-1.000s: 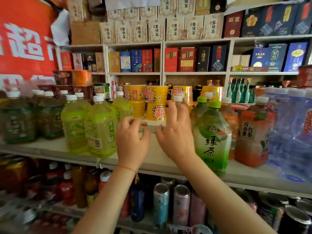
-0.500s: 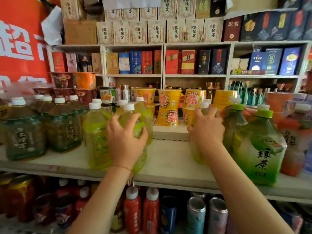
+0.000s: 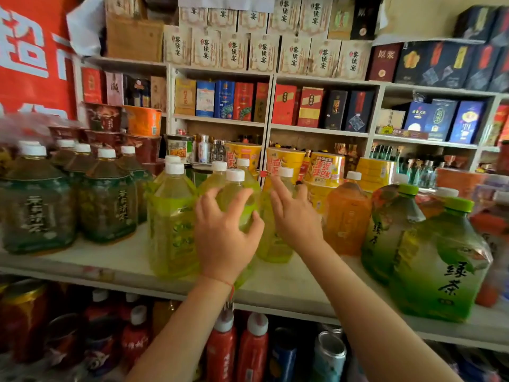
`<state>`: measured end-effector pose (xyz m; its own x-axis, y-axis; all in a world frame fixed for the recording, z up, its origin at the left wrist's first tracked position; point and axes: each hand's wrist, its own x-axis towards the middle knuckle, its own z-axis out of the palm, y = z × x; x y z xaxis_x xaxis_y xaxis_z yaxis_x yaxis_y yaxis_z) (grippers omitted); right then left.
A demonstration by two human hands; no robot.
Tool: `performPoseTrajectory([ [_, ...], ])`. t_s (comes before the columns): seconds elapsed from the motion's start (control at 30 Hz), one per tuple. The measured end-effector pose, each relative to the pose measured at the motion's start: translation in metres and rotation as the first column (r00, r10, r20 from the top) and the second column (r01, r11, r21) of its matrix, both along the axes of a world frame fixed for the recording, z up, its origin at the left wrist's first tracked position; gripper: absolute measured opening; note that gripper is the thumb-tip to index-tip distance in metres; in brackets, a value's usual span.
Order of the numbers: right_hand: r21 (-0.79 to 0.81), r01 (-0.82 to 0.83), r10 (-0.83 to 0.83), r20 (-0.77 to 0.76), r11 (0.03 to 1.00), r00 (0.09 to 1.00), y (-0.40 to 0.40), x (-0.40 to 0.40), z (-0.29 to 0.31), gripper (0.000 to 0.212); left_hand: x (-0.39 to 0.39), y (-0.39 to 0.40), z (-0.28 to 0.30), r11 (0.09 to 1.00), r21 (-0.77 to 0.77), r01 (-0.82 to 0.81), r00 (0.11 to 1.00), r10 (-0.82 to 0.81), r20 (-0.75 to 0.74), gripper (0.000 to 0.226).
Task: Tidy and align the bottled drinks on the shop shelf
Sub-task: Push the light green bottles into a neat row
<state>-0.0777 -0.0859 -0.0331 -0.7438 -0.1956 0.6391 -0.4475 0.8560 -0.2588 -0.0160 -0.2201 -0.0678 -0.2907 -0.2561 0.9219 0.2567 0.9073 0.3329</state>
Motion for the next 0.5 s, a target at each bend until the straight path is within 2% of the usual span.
performPoseTrajectory([
  [0.13, 0.088, -0.134, 0.132, 0.035, 0.987, 0.991, -0.006, 0.012, -0.015, 0.056, 0.002, 0.001, -0.001, 1.0, 0.01, -0.023, 1.0, 0.023, 0.019, 0.035],
  [0.27, 0.012, -0.2, 0.198, 0.1, 0.98, 0.975, 0.01, 0.021, -0.011, 0.067, 0.007, 0.01, -0.005, 0.996, 0.037, -0.076, 0.996, 0.074, 0.051, 0.037],
  [0.33, -0.084, -0.231, 0.24, 0.122, 0.969, 0.963, 0.025, 0.027, -0.008, 0.062, 0.009, 0.022, -0.007, 0.994, 0.041, -0.106, 0.993, 0.103, 0.053, 0.042],
  [0.4, -0.101, -0.238, 0.247, 0.098, 0.966, 0.964, 0.04, 0.034, -0.008, 0.053, 0.011, 0.044, -0.009, 0.995, -0.03, -0.092, 0.996, 0.092, -0.006, 0.046],
  [0.5, -0.094, -0.23, 0.227, -0.038, 0.969, 0.973, 0.065, 0.044, -0.006, 0.037, 0.015, 0.087, -0.012, 0.984, -0.152, 0.09, 0.991, -0.103, -0.082, 0.041],
])
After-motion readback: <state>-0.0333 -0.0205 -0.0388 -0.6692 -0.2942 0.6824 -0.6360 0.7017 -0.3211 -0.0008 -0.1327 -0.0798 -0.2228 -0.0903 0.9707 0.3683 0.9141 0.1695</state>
